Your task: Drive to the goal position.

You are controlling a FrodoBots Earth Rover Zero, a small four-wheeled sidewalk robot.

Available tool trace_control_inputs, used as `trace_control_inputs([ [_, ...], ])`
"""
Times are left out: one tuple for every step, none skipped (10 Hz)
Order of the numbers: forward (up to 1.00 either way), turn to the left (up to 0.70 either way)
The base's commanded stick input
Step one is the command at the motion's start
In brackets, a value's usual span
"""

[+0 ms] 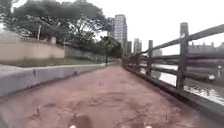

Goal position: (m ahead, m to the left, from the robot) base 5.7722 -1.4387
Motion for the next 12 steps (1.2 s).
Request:
trace_control_inputs([
  [0.89,0.03],
  [0.00,0.00],
  [0.00,0.00],
  [0.00,0.00],
  [0.00,0.00],
  [0.00,0.00],
  [0.00,0.00],
  [0.00,0.00],
  [0.00,0.00],
  [0.00,0.00],
  [0.84,0.03],
  [1.00,0.03],
])
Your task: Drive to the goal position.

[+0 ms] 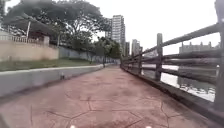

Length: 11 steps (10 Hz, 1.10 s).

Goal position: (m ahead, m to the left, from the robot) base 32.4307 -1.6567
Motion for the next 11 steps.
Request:
trace_control_inputs([
  [1.00,0.03],
  [1.00,0.03],
  [1.00,0.03],
  [1.00,0.03],
  [1.00,0.03],
  [1.00,0.03],
  [1.00,0.03],
  [1.00,0.03],
  [1.00,0.03],
  [1.00,0.03],
  [1.00,0.03],
])
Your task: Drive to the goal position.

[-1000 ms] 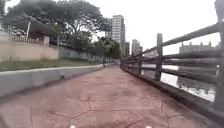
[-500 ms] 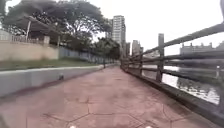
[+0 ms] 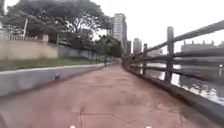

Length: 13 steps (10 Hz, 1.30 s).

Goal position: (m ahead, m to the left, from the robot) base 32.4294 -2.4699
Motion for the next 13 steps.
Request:
trace_control_inputs([
  [1.00,0.03],
  [1.00,0.03],
  [1.00,0.03],
  [1.00,0.03],
  [1.00,0.03],
  [1.00,0.03],
  [1.00,0.03],
  [1.00,0.03],
  [1.00,0.03],
  [1.00,0.03],
  [1.00,0.03],
  [1.00,0.03],
  [1.00,0.03],
])
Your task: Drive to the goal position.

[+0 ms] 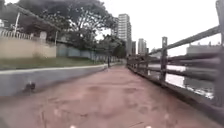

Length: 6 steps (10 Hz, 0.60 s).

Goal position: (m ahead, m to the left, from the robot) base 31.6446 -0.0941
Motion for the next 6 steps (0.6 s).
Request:
trace_control_inputs([
  [1.00,0.03],
  [1.00,0.03],
  [1.00,0.03],
  [1.00,0.03],
  [1.00,0.03],
  [1.00,0.03],
])
